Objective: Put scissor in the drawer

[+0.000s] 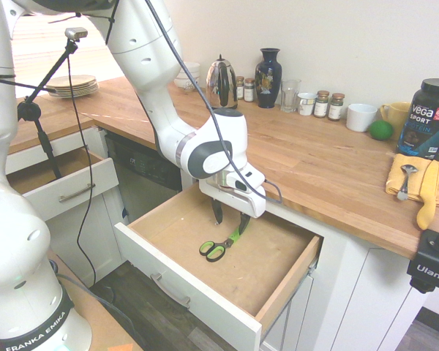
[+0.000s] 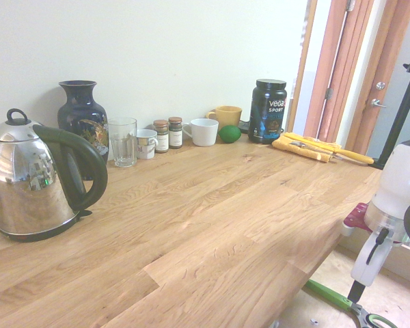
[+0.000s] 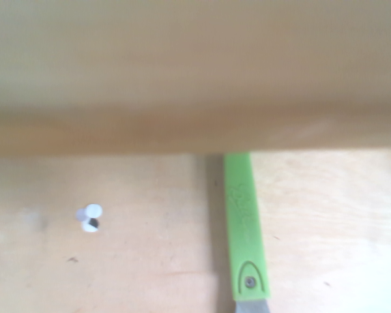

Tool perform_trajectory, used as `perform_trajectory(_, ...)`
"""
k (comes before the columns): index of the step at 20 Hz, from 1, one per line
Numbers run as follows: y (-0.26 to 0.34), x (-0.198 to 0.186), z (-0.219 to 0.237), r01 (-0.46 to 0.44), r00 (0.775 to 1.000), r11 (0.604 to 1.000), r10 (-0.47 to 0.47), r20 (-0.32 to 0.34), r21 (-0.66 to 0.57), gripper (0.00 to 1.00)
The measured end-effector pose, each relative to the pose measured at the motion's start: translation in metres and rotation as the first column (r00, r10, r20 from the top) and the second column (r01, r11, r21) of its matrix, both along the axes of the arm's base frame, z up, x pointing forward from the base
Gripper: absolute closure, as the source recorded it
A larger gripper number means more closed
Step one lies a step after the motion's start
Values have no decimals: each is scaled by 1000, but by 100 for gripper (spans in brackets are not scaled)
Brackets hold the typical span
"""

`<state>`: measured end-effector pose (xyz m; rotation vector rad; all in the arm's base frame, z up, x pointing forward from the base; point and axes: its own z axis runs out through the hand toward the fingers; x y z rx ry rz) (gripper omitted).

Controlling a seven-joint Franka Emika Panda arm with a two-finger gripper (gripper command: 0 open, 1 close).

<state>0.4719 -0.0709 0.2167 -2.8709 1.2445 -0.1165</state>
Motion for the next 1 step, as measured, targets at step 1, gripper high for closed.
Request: perform_trajectory(1,0,0,10,3,1000,1000,-3,2,0,0)
